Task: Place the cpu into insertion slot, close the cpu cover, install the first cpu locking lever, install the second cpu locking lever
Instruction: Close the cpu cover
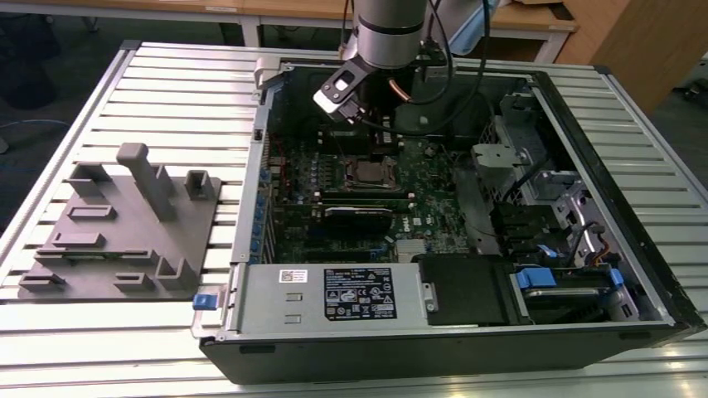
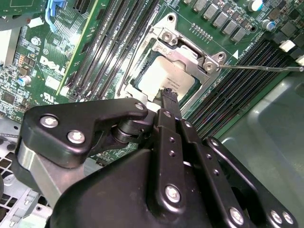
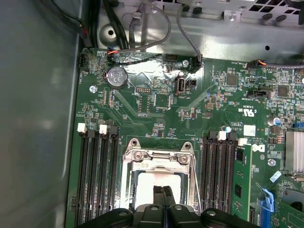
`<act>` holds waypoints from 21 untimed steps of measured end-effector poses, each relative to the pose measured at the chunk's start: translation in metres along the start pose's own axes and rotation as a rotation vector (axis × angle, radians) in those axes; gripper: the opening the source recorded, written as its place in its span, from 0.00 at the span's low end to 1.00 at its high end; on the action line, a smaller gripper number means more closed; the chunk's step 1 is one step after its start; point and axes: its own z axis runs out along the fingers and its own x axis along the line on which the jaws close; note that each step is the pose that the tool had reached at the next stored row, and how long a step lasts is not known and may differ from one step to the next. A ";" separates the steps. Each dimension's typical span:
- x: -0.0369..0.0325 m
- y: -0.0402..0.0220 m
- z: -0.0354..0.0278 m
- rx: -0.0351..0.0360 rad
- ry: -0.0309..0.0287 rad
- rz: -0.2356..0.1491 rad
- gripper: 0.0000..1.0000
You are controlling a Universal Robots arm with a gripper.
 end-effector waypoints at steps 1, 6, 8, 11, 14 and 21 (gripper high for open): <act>0.0000 0.0000 0.0000 0.0000 0.0000 0.000 0.10; 0.0000 0.0000 0.0000 0.0000 0.0000 0.000 0.10; 0.0000 0.0000 0.0000 0.0000 0.0000 0.000 0.10; 0.0000 0.0000 0.0000 -0.0007 0.0007 -0.018 0.10; 0.0000 0.0000 0.0001 -0.0025 0.0023 -0.057 0.10; 0.0000 0.0000 0.0003 -0.0056 0.0051 -0.128 0.10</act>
